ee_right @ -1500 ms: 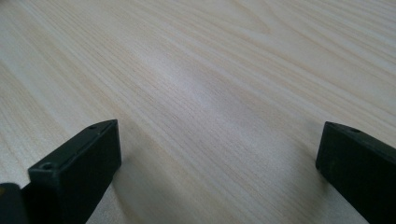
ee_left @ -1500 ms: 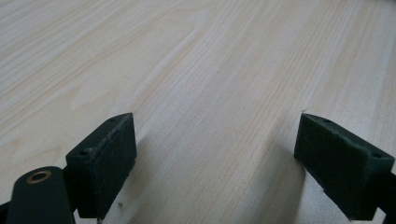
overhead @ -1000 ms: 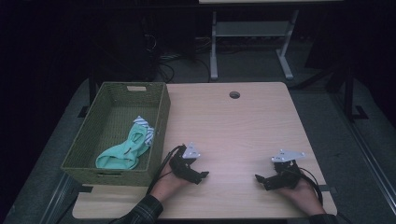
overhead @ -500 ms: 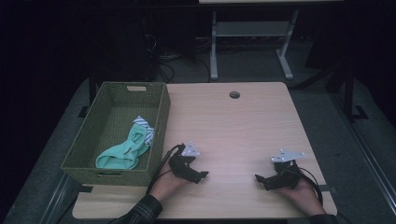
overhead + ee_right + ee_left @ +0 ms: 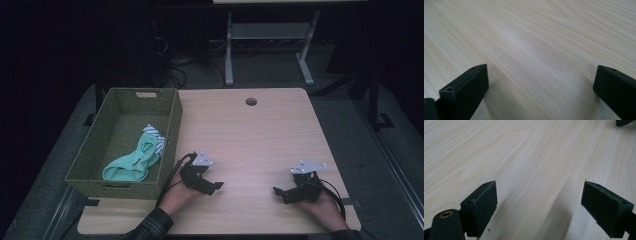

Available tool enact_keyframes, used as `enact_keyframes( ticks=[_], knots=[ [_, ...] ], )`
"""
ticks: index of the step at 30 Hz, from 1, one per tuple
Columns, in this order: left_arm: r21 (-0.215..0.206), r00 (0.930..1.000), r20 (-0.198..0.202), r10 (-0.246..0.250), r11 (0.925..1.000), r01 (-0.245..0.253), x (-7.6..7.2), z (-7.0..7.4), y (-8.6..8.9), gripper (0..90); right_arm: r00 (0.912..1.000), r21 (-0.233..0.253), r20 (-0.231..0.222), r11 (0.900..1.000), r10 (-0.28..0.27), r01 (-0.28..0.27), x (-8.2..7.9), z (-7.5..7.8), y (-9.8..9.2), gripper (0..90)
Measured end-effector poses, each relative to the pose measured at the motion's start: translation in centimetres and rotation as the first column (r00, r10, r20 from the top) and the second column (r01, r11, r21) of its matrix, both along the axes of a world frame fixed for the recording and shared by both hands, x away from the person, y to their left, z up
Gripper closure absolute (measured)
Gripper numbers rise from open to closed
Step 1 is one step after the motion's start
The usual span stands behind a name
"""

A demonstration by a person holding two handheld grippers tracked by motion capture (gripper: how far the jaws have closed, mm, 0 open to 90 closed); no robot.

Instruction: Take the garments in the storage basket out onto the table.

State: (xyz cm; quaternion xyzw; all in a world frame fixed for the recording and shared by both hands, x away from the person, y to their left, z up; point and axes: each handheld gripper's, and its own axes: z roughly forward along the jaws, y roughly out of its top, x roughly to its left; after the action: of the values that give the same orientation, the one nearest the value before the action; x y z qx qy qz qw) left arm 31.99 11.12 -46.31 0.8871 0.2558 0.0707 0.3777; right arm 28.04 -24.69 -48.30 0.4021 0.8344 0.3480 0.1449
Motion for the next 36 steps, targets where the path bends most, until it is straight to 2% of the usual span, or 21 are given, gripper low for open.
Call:
enact_keyframes(
  ticks=[20, 21, 25, 26, 36],
  knots=[
    [-0.016, 0.9999, -0.011, -0.005, 0.9999, 0.005, 0.0, 0.9, 0.0, 13.3, 1.0, 0.0, -0.003, 1.0, -0.003, 0.003, 0.0, 0.0, 0.1, 0.0],
    [-0.037, 0.9993, -0.036, -0.006, 0.9993, 0.005, 0.1, 1.1, 0.1, 13.3, 1.0, 0.0, -0.003, 1.0, -0.003, 0.003, 0.0, 0.0, 0.1, 0.0],
    [-0.07, 0.9989, -0.047, 0.005, 0.9975, -0.008, 0.2, 1.4, 0.4, 13.4, 1.0, 0.0, -0.003, 1.0, -0.003, 0.003, 0.0, 0.0, 0.1, 0.0],
    [-0.096, 0.9977, -0.067, 0.008, 0.9953, -0.014, 0.3, 1.5, 0.5, 13.4, 1.0, 0.0, -0.003, 1.0, -0.003, 0.003, 0.0, 0.0, 0.1, 0.0],
    [-0.078, 0.9989, -0.047, -0.002, 0.997, -0.002, 0.4, 1.9, 0.4, 13.4, 1.0, 0.0, -0.002, 1.0, -0.003, 0.003, 0.0, 0.0, 0.1, 0.0]
  ],
)
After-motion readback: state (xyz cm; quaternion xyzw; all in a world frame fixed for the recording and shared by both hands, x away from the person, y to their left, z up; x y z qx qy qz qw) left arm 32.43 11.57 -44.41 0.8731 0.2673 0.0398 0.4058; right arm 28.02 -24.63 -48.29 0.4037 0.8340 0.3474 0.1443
